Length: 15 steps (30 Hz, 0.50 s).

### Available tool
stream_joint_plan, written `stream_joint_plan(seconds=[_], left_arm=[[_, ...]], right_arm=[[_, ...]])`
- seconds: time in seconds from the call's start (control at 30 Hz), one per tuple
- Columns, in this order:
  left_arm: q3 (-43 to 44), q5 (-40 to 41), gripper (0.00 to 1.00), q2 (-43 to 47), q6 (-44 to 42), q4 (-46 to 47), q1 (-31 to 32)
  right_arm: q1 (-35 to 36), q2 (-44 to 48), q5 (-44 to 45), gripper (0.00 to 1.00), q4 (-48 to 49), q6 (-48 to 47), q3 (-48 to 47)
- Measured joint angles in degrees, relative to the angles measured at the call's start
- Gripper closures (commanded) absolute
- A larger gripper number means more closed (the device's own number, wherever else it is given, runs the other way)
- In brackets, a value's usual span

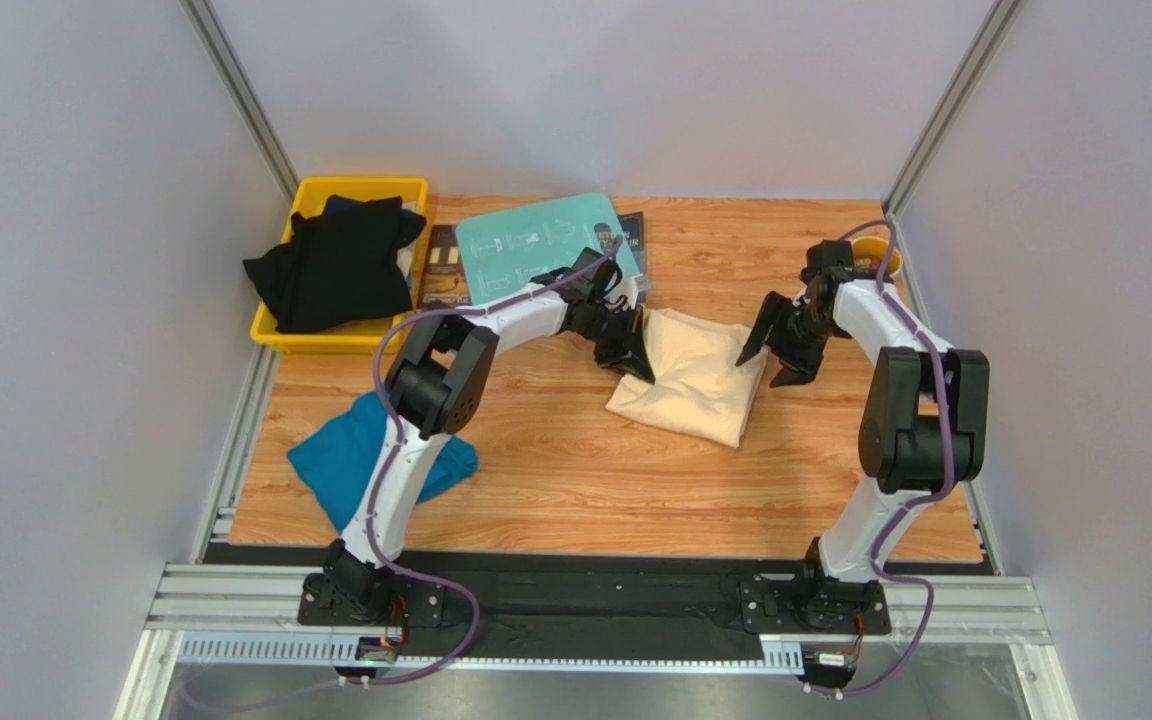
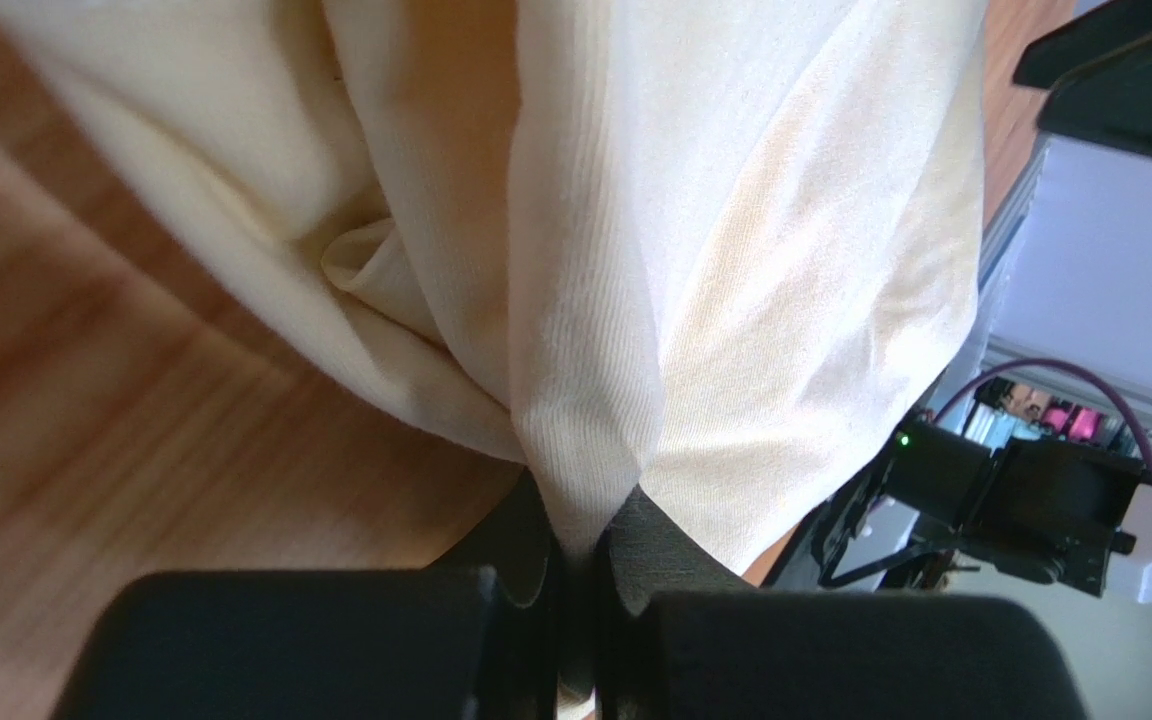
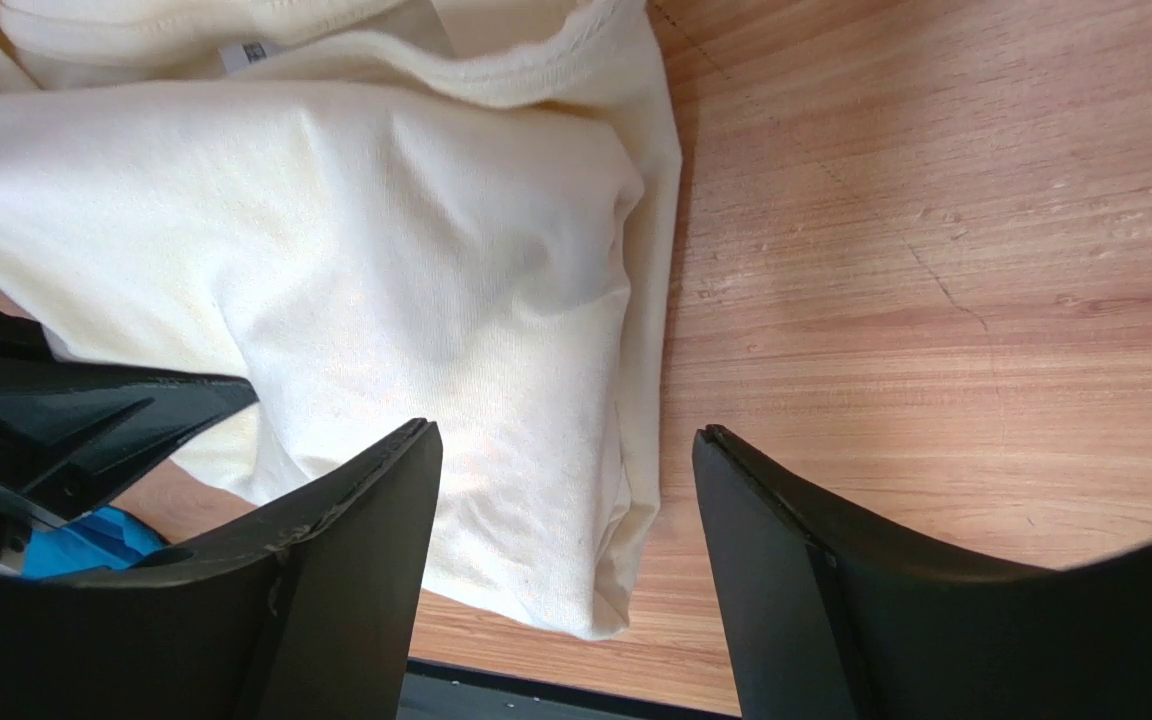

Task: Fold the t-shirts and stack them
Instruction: Put the neatly folded tshirt into the corner of the board with the left arm

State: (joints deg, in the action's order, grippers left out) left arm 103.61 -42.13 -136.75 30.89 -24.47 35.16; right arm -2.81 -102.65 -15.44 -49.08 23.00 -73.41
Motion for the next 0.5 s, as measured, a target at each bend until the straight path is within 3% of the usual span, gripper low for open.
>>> stream_joint_plan(seconds=[0.5], left_arm=[[-2.4, 0.2, 1.0, 2.1, -3.1, -3.3, 0.0]], right_arm=[[0.4, -4.5, 0.2, 0.34, -2.7, -0.1, 4.2]])
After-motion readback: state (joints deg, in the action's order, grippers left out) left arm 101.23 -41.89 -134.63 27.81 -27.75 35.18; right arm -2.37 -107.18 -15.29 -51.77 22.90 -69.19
